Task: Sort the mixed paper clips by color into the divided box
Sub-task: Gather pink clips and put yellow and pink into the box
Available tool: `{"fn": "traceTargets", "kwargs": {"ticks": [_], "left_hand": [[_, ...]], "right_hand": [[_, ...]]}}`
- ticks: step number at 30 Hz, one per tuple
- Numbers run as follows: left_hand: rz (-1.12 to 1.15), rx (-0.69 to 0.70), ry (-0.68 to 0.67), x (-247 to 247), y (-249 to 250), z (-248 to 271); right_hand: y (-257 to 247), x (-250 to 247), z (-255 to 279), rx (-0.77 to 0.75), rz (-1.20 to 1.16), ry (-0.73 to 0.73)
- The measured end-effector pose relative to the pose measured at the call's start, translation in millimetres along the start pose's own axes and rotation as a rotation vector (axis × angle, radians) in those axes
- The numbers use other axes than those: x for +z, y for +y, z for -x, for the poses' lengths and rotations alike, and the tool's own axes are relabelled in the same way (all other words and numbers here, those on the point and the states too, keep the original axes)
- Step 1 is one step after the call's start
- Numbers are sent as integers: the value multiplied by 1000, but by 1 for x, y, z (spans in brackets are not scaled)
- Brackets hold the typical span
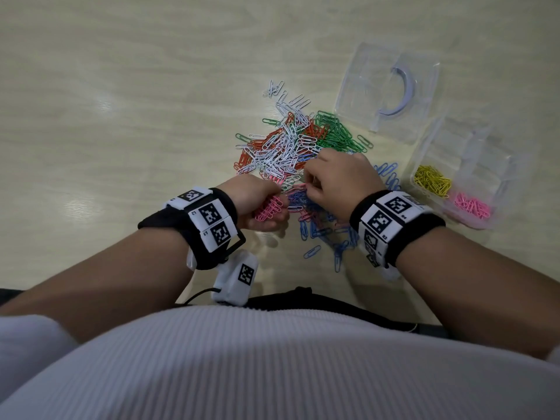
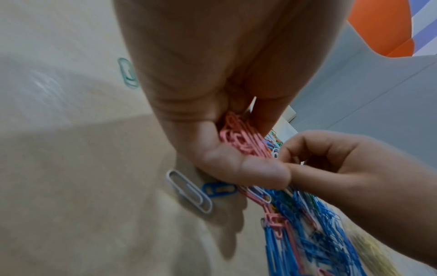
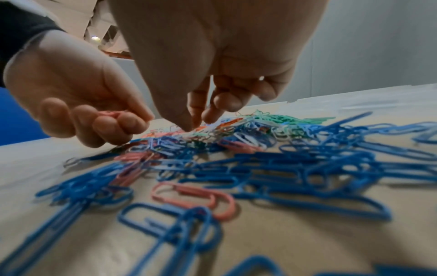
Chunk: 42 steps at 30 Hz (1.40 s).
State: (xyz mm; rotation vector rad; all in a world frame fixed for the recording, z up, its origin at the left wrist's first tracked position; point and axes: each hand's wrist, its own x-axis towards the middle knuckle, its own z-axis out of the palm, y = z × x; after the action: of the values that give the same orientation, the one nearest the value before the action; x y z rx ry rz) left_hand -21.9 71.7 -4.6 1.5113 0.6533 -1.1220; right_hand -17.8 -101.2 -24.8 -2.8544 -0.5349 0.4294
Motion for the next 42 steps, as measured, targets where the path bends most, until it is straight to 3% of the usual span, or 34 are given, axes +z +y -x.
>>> {"fn": "traceTargets", "kwargs": {"ticks": [6, 12, 15, 17, 20, 25, 29, 32, 35, 42], "left_hand": [[19, -11, 13, -4, -1, -5], [80, 18, 22, 0, 0, -7], [63, -5, -4, -4, 0, -7], [32, -22, -11, -8, -2, -6], [-8, -24, -5, -13, -3, -6], [-5, -17, -4, -20, -3, -4], [29, -22, 13, -22, -3, -5], [69, 1, 32, -23, -4, -5], [77, 0, 11, -25, -6, -4], [38, 4, 23, -29, -6, 2]], "right_hand": [[0, -6, 7, 134, -104, 143], [-22, -4, 10, -177, -216, 48], [-22, 0, 3, -36, -283, 96], [-17, 4, -2, 28, -122, 27], [-16, 8, -7, 20, 12, -59], [-18, 4, -8, 27, -6, -18], [-27, -3, -1, -90, -156, 65], [-39, -1, -1, -201, -210, 47], [-38, 1, -11, -118, -237, 58], [-27, -3, -28, 13, -40, -6]]}}
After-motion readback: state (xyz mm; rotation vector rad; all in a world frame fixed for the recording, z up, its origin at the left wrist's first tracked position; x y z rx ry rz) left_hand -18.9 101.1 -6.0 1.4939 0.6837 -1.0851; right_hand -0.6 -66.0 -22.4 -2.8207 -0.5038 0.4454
